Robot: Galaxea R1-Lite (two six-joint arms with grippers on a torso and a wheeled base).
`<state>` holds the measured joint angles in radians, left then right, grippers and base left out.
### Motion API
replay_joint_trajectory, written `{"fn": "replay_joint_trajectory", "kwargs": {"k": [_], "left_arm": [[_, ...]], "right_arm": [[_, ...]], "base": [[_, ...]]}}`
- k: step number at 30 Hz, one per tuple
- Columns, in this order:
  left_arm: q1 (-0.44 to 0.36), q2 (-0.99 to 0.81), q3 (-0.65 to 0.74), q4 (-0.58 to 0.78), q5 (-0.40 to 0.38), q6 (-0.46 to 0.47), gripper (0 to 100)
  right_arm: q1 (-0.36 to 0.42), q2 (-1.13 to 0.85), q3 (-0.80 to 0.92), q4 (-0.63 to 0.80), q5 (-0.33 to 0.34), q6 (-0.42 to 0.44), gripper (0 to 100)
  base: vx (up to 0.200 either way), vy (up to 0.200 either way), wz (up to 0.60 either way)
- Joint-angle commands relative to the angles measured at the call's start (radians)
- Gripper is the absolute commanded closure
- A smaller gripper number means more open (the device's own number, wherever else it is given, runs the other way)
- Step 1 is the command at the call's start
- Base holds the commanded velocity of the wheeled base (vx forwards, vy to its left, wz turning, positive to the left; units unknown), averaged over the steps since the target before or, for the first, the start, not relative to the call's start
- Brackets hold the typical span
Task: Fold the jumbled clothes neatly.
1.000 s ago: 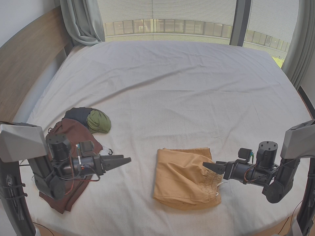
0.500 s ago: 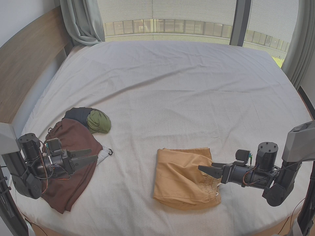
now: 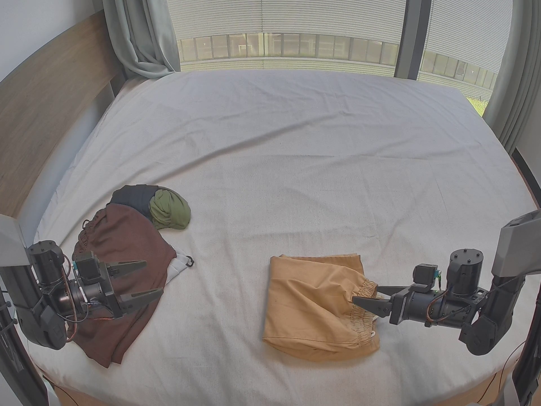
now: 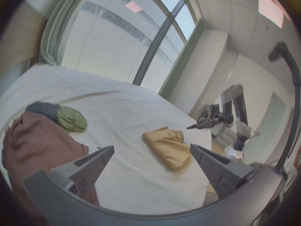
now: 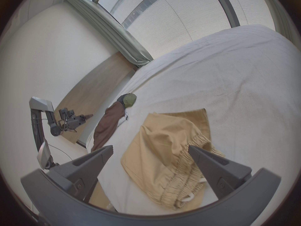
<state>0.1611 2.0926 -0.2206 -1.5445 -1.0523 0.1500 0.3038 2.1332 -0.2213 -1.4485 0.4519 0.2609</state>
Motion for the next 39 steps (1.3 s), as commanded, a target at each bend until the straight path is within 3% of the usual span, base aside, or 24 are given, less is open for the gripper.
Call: {"fn": "replay_joint_trajectory", "kwargs": {"k": [1,8,11,21,30,39], "left_arm": [[0.006,0.078,0.023,0.000,0.012,0.059,0],[0.006,0.073,0.027,0.000,0.000,0.065,0],[0.006,0.072,0.029,0.000,-0.020,0.071,0],[0.003,0.075,0.027,-0.002,-0.026,0.072,0],[-0.008,0.087,0.032,-0.002,-0.026,0.075,0],[-0.006,0.089,0.032,0.000,-0.028,0.077,0]], "right_arm": [[-0.054,0.051,0.030,0.048,0.001,-0.066,0],[-0.072,0.099,0.068,0.048,-0.001,-0.120,0],[-0.094,0.134,0.103,0.048,0.001,-0.213,0],[-0.092,0.271,0.051,0.019,0.004,-0.209,0],[-0.025,0.399,-0.024,-0.082,0.011,-0.014,0],[0.055,0.399,-0.061,-0.092,0.036,0.140,0]], "base": [[0.000,0.000,0.00],[0.000,0.000,0.00],[0.000,0.000,0.00],[0.000,0.000,0.00],[0.000,0.000,0.00],[0.000,0.000,0.00]]}}
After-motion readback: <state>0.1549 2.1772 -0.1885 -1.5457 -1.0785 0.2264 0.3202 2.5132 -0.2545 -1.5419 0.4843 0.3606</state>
